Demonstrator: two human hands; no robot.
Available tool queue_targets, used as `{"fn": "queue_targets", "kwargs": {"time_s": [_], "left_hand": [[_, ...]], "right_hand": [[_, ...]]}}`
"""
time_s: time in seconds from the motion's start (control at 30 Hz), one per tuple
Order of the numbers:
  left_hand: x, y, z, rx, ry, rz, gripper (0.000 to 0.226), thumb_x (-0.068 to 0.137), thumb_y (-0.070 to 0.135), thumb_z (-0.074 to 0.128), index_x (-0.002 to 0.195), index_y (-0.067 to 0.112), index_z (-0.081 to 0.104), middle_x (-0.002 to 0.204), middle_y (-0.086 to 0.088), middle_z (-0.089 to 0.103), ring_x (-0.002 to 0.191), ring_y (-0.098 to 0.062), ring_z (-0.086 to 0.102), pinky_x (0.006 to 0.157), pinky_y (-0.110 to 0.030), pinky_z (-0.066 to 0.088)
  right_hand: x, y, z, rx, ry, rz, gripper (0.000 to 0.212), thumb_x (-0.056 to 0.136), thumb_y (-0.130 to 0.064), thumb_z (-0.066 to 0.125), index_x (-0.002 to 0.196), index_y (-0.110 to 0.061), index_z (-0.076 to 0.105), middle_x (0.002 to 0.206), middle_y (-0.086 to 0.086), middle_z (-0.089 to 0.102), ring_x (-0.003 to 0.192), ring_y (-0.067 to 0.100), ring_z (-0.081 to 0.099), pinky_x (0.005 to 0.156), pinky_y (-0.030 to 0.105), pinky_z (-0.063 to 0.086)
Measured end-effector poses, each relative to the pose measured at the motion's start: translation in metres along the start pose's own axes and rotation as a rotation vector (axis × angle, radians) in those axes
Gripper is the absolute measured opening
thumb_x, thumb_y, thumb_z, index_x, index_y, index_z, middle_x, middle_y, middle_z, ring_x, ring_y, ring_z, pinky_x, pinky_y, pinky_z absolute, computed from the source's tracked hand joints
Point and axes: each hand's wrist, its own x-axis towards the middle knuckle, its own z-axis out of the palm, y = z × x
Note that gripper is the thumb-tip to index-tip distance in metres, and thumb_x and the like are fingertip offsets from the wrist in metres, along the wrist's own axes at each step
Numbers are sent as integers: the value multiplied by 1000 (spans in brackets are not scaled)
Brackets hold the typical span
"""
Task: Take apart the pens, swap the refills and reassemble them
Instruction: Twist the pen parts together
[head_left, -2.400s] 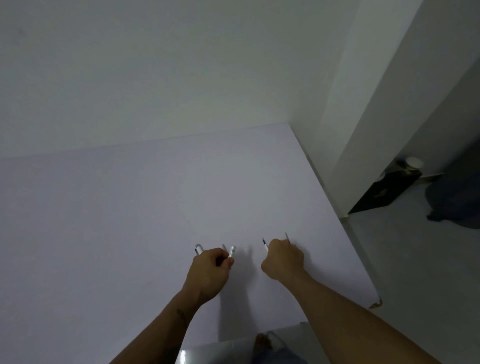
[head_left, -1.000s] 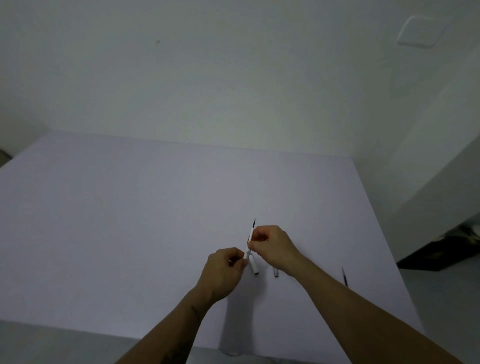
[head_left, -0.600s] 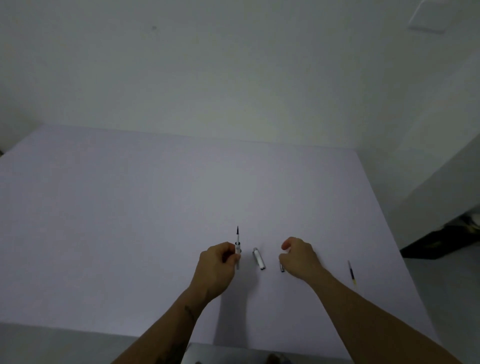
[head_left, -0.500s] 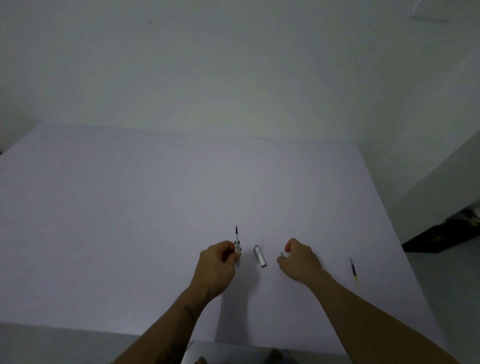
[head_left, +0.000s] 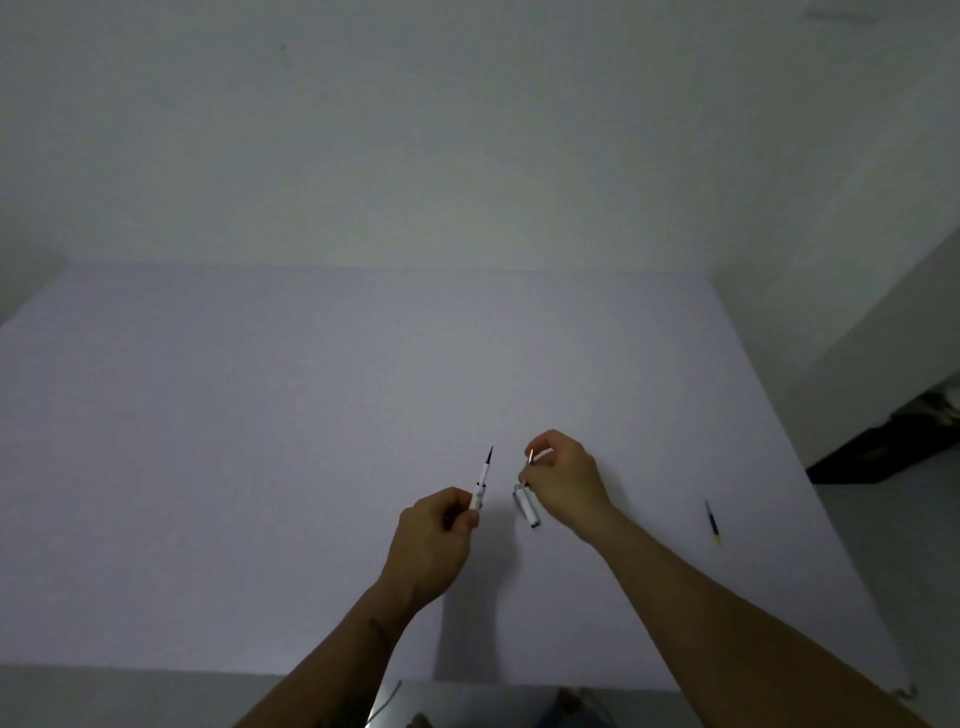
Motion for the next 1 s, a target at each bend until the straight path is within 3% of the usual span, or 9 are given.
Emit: {"fn": "queue_targets", "kwargs": {"time_s": [0.07,0.23,0.47,0.7,1.0], "left_hand": [[0,-1,-3,4,28,4,12,93,20,58,91,19,70,76,3,68,63,-11,59,58,-17,43],[0,-7,-13,-11,68,-7,11,93,21,58,89,24,68,76,5,67,66,-12,60,58,-17,43],[-6,-18,-29,-18,91,18,12,92,20,59,89,27,68,78,6,68,69,-13,62,59,-17,45],[-16,-31,-48,-12,90,56,10,92,20,60,90,26,68,79,4,69,71,-15,63,63,-24,52],[-24,-29,-71,-110,158,141,8,89,18,64,89,24,69,80,5,68,74,-13,63,65,-18,49]], "right_hand": [[-4,-22,-2,180,-15,-9,15,73,-6,65,81,-18,64,73,2,75,69,17,69,60,30,54],[-14,-54,-3,401,-47,-20,11,81,-3,66,80,-15,66,71,0,72,65,13,67,55,23,51],[-26,-66,11,414,-22,2,11,84,-3,65,84,-14,67,83,9,73,71,18,67,61,28,51],[-43,-73,29,356,-55,-11,13,84,-1,64,82,-14,67,81,9,72,69,17,66,60,26,53],[-69,-86,55,203,-132,-70,12,85,-3,64,86,-14,69,81,6,73,73,17,67,62,25,54]]}}
